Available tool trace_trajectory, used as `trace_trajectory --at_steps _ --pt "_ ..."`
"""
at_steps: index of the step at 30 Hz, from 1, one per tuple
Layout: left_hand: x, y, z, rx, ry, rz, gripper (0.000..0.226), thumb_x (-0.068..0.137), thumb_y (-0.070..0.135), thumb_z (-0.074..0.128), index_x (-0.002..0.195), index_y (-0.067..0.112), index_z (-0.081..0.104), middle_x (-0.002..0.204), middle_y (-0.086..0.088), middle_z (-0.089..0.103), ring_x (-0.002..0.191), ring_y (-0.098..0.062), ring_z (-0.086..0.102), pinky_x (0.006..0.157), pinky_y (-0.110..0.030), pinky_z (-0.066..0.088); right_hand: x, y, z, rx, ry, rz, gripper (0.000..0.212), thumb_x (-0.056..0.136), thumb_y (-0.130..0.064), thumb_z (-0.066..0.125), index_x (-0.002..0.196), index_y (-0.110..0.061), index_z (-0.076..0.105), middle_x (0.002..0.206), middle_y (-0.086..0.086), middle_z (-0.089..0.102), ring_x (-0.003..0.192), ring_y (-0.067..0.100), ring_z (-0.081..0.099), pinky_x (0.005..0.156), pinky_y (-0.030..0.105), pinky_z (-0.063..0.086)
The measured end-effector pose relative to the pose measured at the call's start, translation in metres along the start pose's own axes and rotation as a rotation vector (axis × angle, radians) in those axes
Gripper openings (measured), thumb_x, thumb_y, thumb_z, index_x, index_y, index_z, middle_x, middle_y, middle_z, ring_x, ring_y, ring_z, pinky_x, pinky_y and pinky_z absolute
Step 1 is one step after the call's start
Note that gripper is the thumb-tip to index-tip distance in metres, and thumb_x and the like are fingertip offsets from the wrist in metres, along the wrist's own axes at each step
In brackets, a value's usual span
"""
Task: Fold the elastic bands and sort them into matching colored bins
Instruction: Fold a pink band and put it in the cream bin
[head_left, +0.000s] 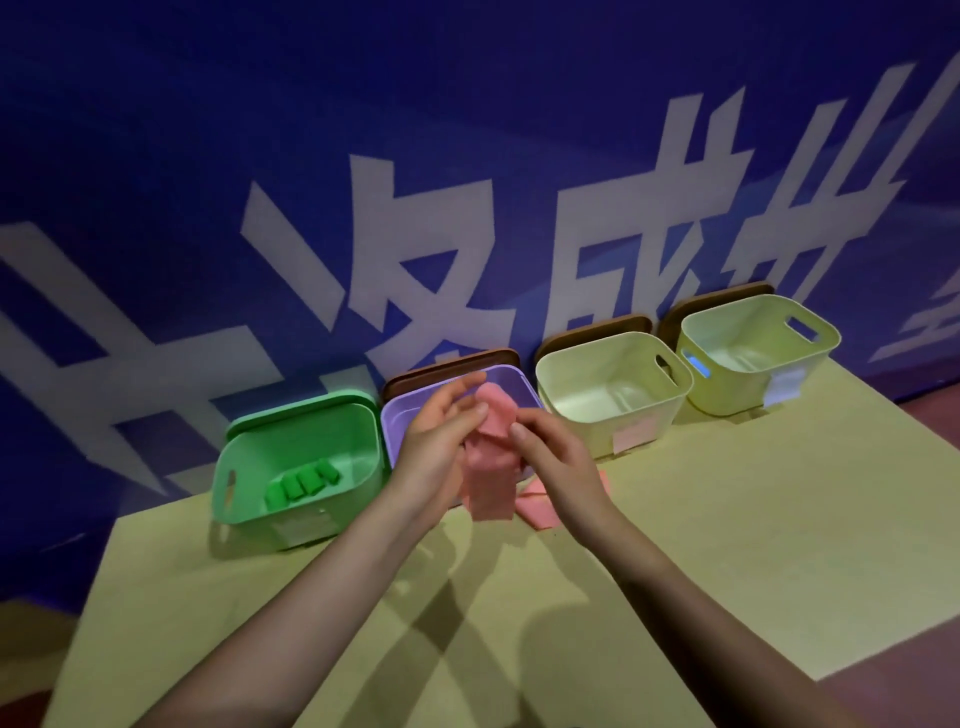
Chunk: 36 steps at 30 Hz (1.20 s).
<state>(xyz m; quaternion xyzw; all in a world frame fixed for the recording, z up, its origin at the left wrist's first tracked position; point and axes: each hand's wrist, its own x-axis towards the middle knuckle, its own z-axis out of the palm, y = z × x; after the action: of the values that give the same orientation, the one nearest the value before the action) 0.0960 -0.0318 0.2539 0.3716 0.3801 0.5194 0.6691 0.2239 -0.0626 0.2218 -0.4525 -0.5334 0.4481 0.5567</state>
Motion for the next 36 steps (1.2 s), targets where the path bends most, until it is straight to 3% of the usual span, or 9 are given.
trace_trajectory --at_steps 5,10,13,16,22,25,29,33,36 --pt "-0.006 0.022 -0.024 0.037 0.057 0.133 0.026 0.093 -0.008 0.045 0.106 0.009 0.059 0.087 -0.003 0.065 0.074 -0.006 0.064 0.065 -0.017 0.052 0.008 -0.002 0.028 -0.073 -0.027 -0.059 0.031 0.079 -0.033 0.065 0.085 -0.002 0.063 0.075 0.009 0.06 0.072 0.015 0.052 0.069 0.038 0.045" --pt "-0.013 0.029 -0.053 0.378 0.059 0.197 0.014 0.093 0.011 0.057 0.098 0.016 0.069 0.103 -0.006 0.069 0.093 -0.014 0.063 0.081 -0.027 0.051 0.019 -0.014 0.045 -0.043 -0.024 -0.088 0.009 0.09 -0.002 0.062 0.083 0.005 0.061 0.069 0.007 0.058 0.068 0.01 0.051 0.065 0.026 0.044" --pt "-0.018 0.03 -0.06 0.528 0.053 0.276 0.014 0.089 0.007 0.062 0.091 0.018 0.07 0.09 0.005 0.069 0.085 -0.003 0.062 0.079 -0.019 0.049 0.019 -0.021 0.049 -0.042 -0.03 -0.105 0.009 0.09 -0.002 0.061 0.082 0.002 0.063 0.067 -0.008 0.059 0.065 0.005 0.052 0.062 0.021 0.045" --pt "-0.021 0.027 -0.061 0.564 0.122 0.33 0.022 0.086 0.005 0.065 0.081 0.026 0.07 0.078 0.011 0.067 0.075 0.003 0.06 0.074 -0.016 0.047 0.018 -0.021 0.047 -0.076 -0.04 -0.118 0.009 0.09 -0.004 0.062 0.085 0.002 0.065 0.07 -0.001 0.062 0.069 0.006 0.055 0.066 0.028 0.048" --pt "-0.024 0.025 -0.054 0.525 0.163 0.393 0.02 0.088 0.006 0.064 0.077 0.021 0.071 0.079 0.001 0.057 0.073 -0.001 0.054 0.071 -0.016 0.042 0.021 -0.015 0.045 -0.118 0.05 -0.133 0.017 0.084 -0.013 0.071 0.095 -0.018 0.059 0.088 -0.016 0.062 0.084 0.006 0.059 0.072 0.025 0.049" --pt "-0.022 0.027 -0.051 0.484 0.197 0.389 0.021 0.088 0.007 0.064 0.075 0.022 0.072 0.07 0.009 0.063 0.067 -0.001 0.054 0.066 -0.016 0.044 0.022 -0.013 0.047 -0.213 -0.031 -0.109 0.023 0.085 -0.03 0.065 0.105 -0.018 0.064 0.102 -0.007 0.067 0.098 0.008 0.062 0.085 0.026 0.05" --pt "-0.02 0.031 -0.046 0.424 0.23 0.379 0.019 0.088 0.004 0.063 0.077 0.018 0.07 0.06 0.013 0.064 0.056 0.004 0.052 0.056 -0.012 0.043 0.023 -0.019 0.052 -0.243 -0.162 -0.019 0.019 0.096 -0.018 0.055 0.081 -0.027 0.063 0.072 -0.015 0.065 0.072 0.003 0.057 0.07 0.024 0.047" --pt "-0.018 0.032 -0.05 0.368 0.233 0.329 0.015 0.091 0.009 0.06 0.082 0.017 0.068 0.069 0.011 0.065 0.063 0.001 0.057 0.061 -0.015 0.046 0.028 -0.024 0.054 -0.23 -0.205 0.009 0.024 0.099 -0.015 0.048 0.086 -0.022 0.067 0.076 -0.002 0.066 0.073 0.008 0.056 0.069 0.027 0.046" --pt "-0.017 0.028 -0.057 0.264 0.242 0.22 0.017 0.094 0.02 0.055 0.085 0.017 0.069 0.077 0.005 0.067 0.073 -0.008 0.06 0.068 -0.02 0.048 0.029 -0.024 0.056 -0.188 -0.214 0.043 0.026 0.099 -0.02 0.049 0.097 -0.001 0.067 0.084 0.019 0.064 0.076 0.012 0.053 0.07 0.03 0.043"
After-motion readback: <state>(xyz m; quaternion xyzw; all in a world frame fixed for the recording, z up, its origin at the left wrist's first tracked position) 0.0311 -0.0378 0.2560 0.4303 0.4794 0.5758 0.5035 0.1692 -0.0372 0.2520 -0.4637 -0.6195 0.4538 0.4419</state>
